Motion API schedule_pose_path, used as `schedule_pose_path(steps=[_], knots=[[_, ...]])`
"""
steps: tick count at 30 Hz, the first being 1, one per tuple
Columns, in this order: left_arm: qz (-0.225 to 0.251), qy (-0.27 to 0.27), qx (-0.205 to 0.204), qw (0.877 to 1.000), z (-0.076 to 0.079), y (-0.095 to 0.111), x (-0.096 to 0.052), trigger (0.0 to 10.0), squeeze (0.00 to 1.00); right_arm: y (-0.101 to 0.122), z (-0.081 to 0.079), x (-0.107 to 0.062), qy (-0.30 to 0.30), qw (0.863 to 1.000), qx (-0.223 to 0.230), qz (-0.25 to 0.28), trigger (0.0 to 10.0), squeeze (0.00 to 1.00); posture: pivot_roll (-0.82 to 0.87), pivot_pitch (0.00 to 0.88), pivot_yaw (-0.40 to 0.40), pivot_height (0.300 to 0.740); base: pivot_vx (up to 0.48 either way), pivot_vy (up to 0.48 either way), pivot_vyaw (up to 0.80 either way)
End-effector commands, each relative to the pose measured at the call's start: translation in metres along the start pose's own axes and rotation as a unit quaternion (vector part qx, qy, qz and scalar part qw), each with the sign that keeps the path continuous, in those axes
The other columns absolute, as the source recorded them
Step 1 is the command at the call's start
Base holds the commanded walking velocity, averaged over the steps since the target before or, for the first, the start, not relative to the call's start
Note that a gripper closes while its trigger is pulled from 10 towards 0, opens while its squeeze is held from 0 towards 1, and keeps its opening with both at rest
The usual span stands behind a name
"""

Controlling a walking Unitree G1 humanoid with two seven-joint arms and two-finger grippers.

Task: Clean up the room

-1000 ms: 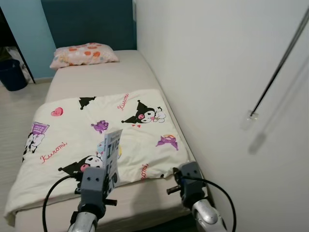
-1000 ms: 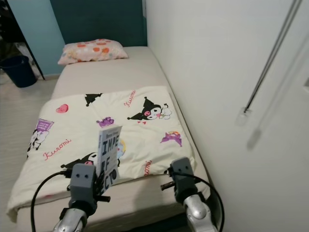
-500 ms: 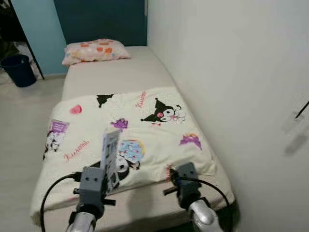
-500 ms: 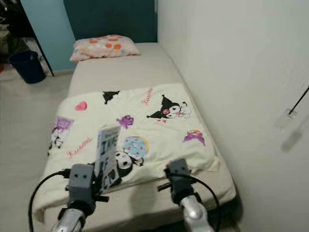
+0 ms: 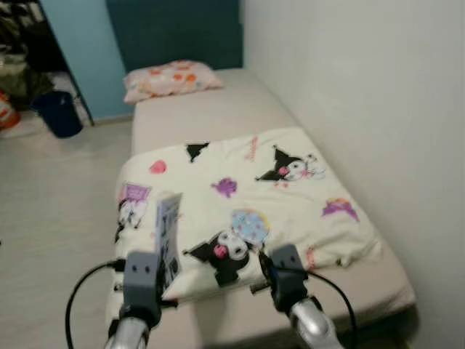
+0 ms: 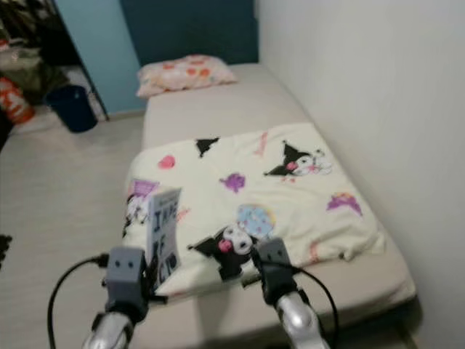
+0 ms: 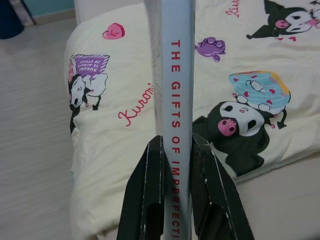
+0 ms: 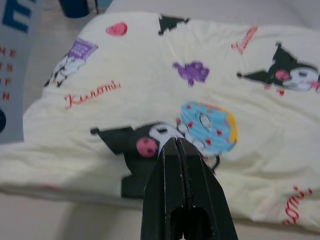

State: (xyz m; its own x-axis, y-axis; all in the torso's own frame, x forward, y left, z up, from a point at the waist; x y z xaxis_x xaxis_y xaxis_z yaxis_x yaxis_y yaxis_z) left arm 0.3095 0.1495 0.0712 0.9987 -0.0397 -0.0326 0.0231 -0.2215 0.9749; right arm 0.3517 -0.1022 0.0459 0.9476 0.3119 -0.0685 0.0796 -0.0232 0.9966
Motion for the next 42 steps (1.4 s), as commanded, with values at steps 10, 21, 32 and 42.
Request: schedule_pose_path(steps=[10, 21, 32, 42], knots=[[0.005, 0.008, 0.003, 1.0, -0.007, 0.002, -0.003, 10.0, 0.0, -0.008, -0.008, -0.002, 0.006, 1.0, 0.014, -0.008, 10.0, 0.0, 0.0, 0.144, -0.001, 0.74, 0.0, 0.42, 0.0], [0.004, 0.011, 0.005, 1.0, -0.009, 0.002, -0.005, 10.0, 0.0, -0.01, -0.012, -0.003, 0.012, 1.0, 0.017, -0.009, 10.0, 0.0, 0.01, 0.136, -0.005, 0.74, 0.0, 0.423, 0.0], [0.004, 0.015, 0.008, 1.0, -0.013, 0.002, -0.007, 10.0, 0.0, -0.01, -0.017, -0.001, 0.018, 1.0, 0.019, -0.008, 10.0, 0.0, 0.02, 0.127, -0.007, 0.74, 0.0, 0.422, 0.0], [-0.006, 0.001, 0.035, 0.999, -0.014, 0.001, -0.008, 10.0, 0.0, -0.011, -0.018, -0.002, 0.017, 1.0, 0.023, -0.008, 10.0, 0.0, 0.03, 0.133, 0.001, 0.74, 0.0, -0.203, 0.0]])
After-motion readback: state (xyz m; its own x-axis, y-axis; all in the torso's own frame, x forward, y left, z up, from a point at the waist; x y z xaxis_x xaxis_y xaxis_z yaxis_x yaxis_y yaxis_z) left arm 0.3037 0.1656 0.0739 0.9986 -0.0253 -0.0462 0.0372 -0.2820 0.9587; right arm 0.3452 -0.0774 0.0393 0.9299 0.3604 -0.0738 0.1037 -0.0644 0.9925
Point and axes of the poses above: a point about 5 cm out from each wrist's last joint towards the gripper, its own x axis pointing out of the wrist towards the gripper, its own y axis along the axis of the wrist's last joint, z = x × y, the point moved 6 cm from there along x, pointing out of the wrist towards the gripper, and after that the axes turned 10 degrees about x, right-handed, at the moved point
